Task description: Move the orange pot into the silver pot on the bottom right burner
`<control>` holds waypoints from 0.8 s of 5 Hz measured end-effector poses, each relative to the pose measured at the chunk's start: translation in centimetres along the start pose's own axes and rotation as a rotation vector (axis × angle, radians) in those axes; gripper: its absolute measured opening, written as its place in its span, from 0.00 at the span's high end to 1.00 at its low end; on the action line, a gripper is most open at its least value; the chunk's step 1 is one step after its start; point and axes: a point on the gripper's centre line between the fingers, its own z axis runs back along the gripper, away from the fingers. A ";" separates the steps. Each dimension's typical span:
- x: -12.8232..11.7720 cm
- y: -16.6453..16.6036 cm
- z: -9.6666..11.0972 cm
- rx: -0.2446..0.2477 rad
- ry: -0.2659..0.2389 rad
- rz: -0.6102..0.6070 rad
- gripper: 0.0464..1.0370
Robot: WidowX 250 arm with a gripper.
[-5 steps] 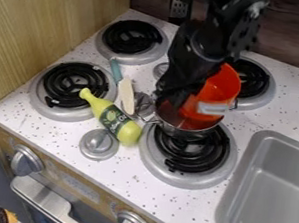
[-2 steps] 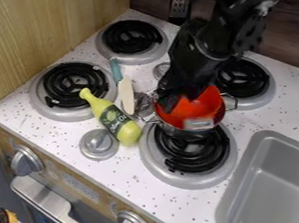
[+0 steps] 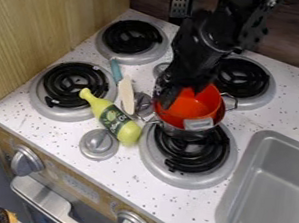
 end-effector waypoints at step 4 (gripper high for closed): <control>2.5 -2.0 0.2 -0.224 0.086 -0.434 0.04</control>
